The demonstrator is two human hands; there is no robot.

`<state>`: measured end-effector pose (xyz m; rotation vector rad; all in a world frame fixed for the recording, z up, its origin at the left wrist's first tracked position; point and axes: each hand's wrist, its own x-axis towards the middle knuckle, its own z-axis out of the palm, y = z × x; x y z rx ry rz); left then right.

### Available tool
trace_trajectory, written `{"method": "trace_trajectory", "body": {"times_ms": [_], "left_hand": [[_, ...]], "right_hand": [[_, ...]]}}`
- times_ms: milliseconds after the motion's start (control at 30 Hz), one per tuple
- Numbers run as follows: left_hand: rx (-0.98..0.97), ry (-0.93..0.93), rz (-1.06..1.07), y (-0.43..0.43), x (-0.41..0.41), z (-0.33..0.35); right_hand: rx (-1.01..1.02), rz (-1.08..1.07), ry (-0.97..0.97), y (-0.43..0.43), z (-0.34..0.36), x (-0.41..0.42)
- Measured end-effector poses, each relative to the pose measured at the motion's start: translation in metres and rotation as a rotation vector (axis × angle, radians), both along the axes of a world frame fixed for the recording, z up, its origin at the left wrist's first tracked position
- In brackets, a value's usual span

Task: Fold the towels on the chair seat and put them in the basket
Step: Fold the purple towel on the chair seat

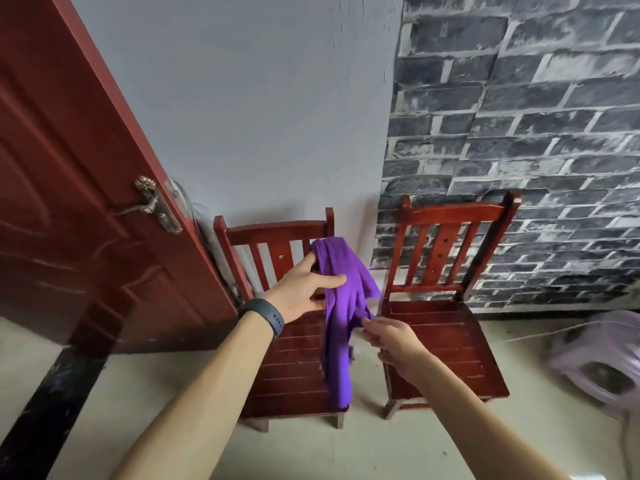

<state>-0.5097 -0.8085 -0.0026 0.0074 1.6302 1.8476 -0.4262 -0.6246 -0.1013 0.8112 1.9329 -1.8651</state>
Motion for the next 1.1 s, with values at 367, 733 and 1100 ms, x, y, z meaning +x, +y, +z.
{"method": "trace_trajectory", "body": {"times_ms": [367, 733, 1100], "left_hand": [[-1.081, 0.381, -0.043, -0.090, -0.021, -0.037], [-0.281, -0.056, 0.589, -0.125, -0.010, -0.039], [-0.719, 0.507, 0.250, -0.158, 0.007, -0.022]], "right_hand": [[0.189, -0.189, 0.344, 0.018, 0.034, -0.041], [0.014, -0.282, 0.202, 0.056, 0.050, -0.045], [0.246, -0.211, 0.340, 0.075, 0.037, -0.043]]}}
